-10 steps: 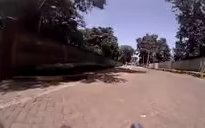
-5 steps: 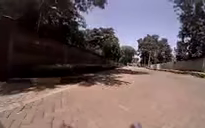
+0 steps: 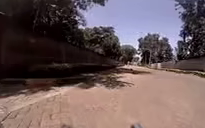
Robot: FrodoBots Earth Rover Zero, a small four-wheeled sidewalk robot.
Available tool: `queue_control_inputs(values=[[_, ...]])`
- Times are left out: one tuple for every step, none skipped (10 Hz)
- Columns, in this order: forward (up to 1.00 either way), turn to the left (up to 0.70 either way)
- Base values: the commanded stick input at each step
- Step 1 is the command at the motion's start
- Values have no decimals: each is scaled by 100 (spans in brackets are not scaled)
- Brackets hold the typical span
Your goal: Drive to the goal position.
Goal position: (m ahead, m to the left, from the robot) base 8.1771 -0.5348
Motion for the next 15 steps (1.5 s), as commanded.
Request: queue_control_inputs(values=[[70,0],[70,0],[70,0],[70,-5],[70,-21],[70,-35],[70,-30],[70,0],[70,0],[70,0],[70,-15],[70,-32],[70,-35],[70,-35],[70,0]])
